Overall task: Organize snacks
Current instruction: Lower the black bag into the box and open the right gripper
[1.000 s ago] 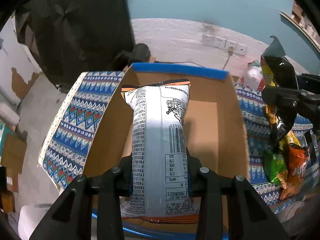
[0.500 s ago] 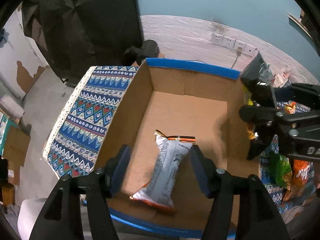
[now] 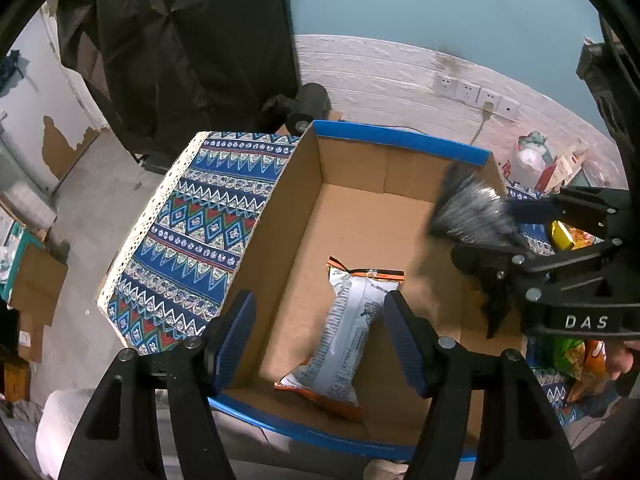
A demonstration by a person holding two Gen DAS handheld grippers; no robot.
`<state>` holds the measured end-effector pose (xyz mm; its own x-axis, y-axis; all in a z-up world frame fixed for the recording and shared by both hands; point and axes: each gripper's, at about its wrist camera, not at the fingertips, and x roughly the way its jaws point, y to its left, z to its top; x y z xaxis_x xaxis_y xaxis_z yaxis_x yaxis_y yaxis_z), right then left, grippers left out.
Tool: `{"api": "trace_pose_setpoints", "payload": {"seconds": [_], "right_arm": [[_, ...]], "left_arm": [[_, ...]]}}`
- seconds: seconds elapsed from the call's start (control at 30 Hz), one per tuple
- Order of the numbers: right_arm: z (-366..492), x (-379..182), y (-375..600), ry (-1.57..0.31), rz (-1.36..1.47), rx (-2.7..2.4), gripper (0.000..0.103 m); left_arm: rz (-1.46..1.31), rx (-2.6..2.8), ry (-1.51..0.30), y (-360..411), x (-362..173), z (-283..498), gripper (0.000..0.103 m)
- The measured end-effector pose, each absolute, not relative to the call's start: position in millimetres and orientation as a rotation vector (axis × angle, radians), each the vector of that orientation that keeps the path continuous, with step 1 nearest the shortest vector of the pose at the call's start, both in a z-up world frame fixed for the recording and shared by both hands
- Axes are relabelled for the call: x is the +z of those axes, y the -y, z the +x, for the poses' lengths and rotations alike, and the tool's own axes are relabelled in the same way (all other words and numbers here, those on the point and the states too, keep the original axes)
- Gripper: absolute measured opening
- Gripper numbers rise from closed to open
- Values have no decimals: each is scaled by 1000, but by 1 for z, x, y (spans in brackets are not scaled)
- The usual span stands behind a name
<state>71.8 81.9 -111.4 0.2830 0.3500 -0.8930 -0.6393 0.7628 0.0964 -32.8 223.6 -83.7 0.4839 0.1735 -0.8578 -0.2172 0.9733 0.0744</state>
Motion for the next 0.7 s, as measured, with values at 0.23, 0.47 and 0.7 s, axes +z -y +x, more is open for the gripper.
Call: {"api": "trace_pose_setpoints", "payload": {"seconds": [0.23, 0.47, 0.7], "right_arm": [[70, -103, -75, -1078, -296, 655, 77], [63, -86, -53, -1062, -275, 631, 77], [53, -70, -19, -1050, -260, 592, 78]], "left_arm": [[-31, 225, -1028, -218, -79, -34, 67], [-17, 203, -1026, -205, -77, -32, 68], [8, 145, -1026, -177, -74, -30, 71]]}}
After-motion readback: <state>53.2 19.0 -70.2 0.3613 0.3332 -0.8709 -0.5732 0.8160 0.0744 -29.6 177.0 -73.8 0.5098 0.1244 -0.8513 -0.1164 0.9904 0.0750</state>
